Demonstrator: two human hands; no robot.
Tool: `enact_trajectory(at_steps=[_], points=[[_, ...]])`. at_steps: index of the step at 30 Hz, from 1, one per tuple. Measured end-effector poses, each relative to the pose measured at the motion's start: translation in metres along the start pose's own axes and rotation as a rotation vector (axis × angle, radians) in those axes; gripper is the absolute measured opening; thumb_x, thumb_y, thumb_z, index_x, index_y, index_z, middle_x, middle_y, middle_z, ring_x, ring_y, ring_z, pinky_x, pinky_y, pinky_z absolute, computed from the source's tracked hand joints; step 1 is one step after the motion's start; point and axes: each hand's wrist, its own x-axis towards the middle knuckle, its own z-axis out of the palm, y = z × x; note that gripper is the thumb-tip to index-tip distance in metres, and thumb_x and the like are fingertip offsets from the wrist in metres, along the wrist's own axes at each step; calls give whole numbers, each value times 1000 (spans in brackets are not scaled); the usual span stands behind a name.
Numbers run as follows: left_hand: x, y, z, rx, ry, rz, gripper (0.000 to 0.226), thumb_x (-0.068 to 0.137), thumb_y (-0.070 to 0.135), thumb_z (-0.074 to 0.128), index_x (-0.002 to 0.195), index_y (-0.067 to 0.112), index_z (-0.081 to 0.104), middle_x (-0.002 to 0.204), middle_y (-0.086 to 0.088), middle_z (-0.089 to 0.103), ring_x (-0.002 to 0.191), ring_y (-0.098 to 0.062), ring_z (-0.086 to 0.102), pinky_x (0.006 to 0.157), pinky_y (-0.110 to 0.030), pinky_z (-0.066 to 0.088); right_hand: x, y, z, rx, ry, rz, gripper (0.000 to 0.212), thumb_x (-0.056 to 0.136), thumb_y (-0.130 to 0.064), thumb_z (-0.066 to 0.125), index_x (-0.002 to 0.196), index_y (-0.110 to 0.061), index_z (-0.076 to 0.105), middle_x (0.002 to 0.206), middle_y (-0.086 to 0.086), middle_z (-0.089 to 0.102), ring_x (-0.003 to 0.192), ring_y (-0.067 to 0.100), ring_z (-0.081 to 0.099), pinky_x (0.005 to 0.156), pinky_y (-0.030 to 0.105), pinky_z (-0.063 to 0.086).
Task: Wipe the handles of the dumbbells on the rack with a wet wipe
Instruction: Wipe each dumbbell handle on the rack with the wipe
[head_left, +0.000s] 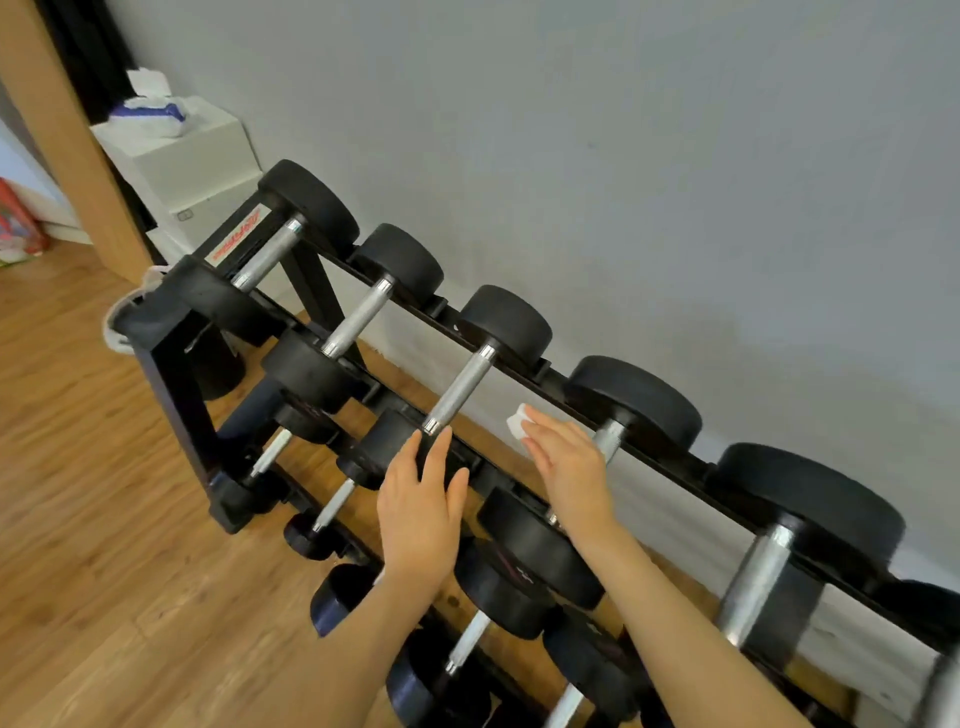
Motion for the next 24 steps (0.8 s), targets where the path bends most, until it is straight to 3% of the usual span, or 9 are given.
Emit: enact_trajectory(at_steps=[4,7,10,15,18,24], points=[[-26,22,-1,-41,-45,112,50,96,35,50,144,18,50,144,-19,49,133,-38,46,104,-55,43,-35,-9,-32,14,78,113,39,80,-3,74,118,-2,67,118,10,68,108,19,64,95,35,52],[-40,35,2,-38,-76,157,50,98,35,49,146,19,47,146,-17,47,135,-34,44,109,-51,39,-55,-10,-45,48,98,211,37,85,-7,69,122,-8,65,124,4,65,115,9,56,105,17,37],[-49,49,7,-57,-102,164,51,98,35,48,147,19,45,147,-16,46,137,-33,43,110,-51,39,-72,-8,-54,39,82,272,38,87,-9,69,124,-9,64,125,3,64,115,7,53,103,6,28],[-59,67,19,-55,-92,141,51,100,37,43,146,17,45,147,-13,47,136,-30,44,109,-49,40,-87,6,-62,70,69,281,36,88,-10,67,124,-8,64,125,6,64,114,13,56,100,16,34],[-60,78,33,-61,-120,19,50,103,37,44,150,19,40,153,-8,41,141,-25,36,114,-46,35,-87,21,-63,130,44,245,37,88,-10,68,125,-10,63,124,5,65,114,12,56,101,27,44],[-57,100,56,17,-19,-189,47,105,37,40,146,15,46,155,-8,39,145,-24,32,118,-44,28,-79,58,-66,104,-77,41,40,85,-5,68,124,-1,62,117,16,67,105,31,64,93,40,52]])
